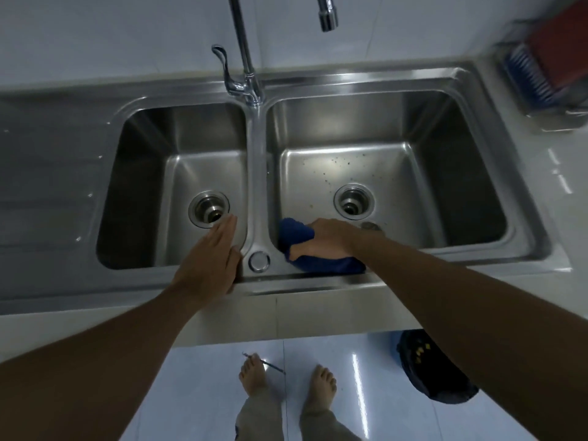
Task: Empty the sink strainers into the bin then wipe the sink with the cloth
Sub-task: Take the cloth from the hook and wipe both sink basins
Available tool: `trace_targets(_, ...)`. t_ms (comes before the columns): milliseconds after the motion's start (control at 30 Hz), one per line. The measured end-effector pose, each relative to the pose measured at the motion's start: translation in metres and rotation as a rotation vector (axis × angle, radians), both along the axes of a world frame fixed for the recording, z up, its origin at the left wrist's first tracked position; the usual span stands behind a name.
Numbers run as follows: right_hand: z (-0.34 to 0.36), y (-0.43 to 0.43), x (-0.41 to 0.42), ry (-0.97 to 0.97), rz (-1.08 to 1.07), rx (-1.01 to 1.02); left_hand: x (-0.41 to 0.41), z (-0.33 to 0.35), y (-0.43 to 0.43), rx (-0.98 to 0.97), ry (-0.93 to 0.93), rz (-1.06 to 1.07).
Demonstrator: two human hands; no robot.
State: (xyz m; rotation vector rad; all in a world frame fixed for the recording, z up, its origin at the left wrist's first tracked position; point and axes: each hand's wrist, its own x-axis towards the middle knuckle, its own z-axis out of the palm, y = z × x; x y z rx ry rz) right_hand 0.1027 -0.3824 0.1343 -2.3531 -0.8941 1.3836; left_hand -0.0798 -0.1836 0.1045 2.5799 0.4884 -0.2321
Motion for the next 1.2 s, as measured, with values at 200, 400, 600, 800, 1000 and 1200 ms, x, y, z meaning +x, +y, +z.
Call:
trace_targets(200,0.002,-0.046,0.031,0.025,-0.051,-0.142,0.041,0.007,-0.027,-0.051,-0.139,0.055)
trace_targets(400,-0.008,-0.029,0.022,-0.046,0.092,-0.113,0.094,-0.004,-0.062,0.009,-0.089,0.189)
trace_targets(600,-0.012,-0.058,0.054,-0.026,0.066,-0.204,0.094,-0.012,-0.064,0.154,-0.116,0.162)
trace_targets(800,-0.016,-0.027,0.037,0.1,0.098,-0.127,0.094,-0.008,-0.064,0.118,-0.1,0.163)
trace_targets(1000,-0.013,-0.049,0.056,0.143,0.059,-0.159,0.093,-0.01,-0.062,0.086,-0.122,0.163)
trace_targets(1200,-0.017,-0.038,0.048,0.062,0.072,-0.199,0.095,-0.013,-0.061,0.155,-0.113,0.141)
